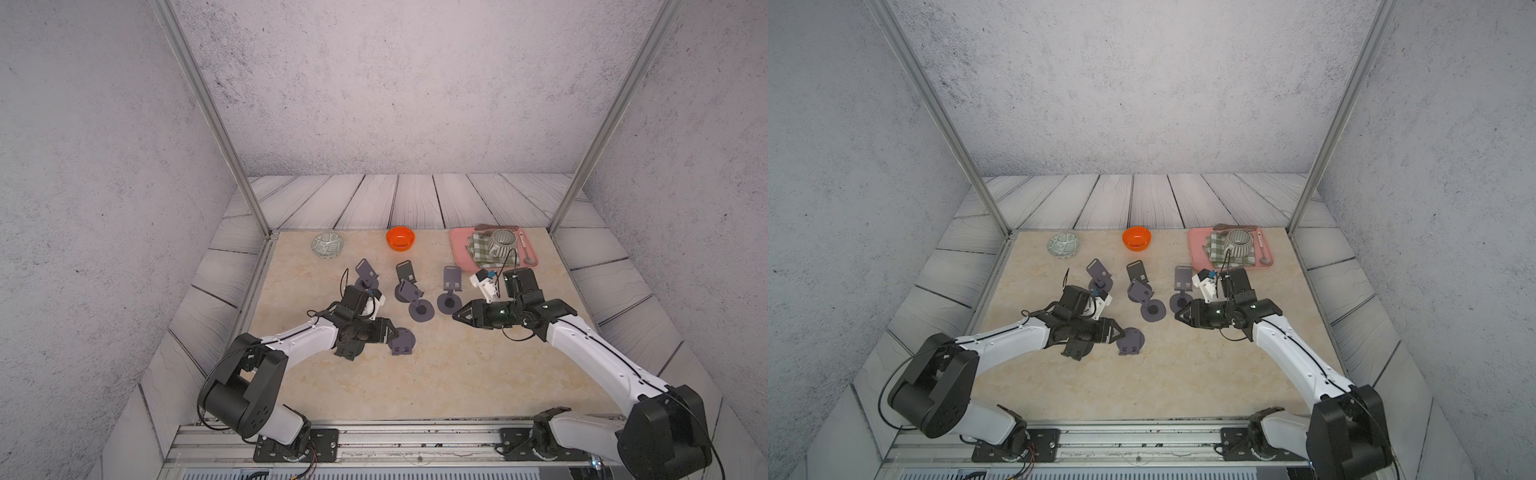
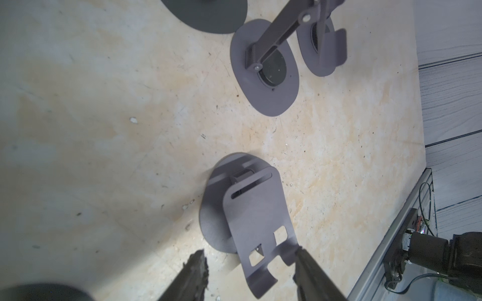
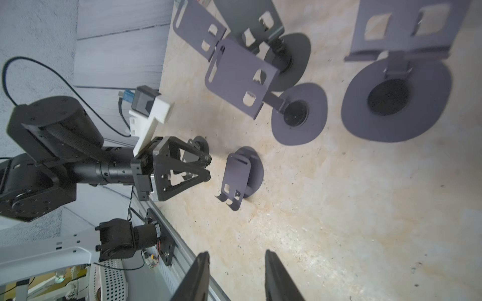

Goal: Open the phone stand
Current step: Pick up the phone stand at the center of the board.

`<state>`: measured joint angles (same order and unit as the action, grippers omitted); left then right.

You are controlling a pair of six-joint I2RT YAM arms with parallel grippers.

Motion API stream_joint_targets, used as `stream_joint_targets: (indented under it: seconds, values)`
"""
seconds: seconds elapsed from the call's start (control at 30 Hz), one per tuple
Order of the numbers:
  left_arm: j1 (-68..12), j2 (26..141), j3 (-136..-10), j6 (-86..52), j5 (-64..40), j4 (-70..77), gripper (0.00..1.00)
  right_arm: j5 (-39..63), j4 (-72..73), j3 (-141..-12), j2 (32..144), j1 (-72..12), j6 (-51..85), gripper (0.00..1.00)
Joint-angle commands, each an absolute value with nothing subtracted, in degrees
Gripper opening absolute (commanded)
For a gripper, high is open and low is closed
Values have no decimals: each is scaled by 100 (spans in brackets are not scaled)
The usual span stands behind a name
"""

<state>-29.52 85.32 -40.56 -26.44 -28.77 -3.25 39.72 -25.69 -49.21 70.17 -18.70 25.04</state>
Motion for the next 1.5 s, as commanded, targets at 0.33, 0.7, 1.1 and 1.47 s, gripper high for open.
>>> stream_joint_targets:
  seconds: [0.33, 0.7, 1.1, 1.47]
  values:
    - [-2856, 9374, -3785, -2935, -3381, 1696, 57, 4100, -2141, -4911, 7408, -2101, 2618, 39]
    - [-2831, 9737, -3744, -2989, -3538, 2066, 57, 4065, -2109, -4983, 7610, -2162, 2620, 39]
    - [-2778, 10243, -3718, -3232, -4276, 2619, 53, 4017, -2104, -5001, 7690, -2161, 2637, 39]
    - [-2777, 10456, -3717, -3338, -4419, 2651, 30, 3982, -2074, -4983, 7755, -2182, 2637, 39]
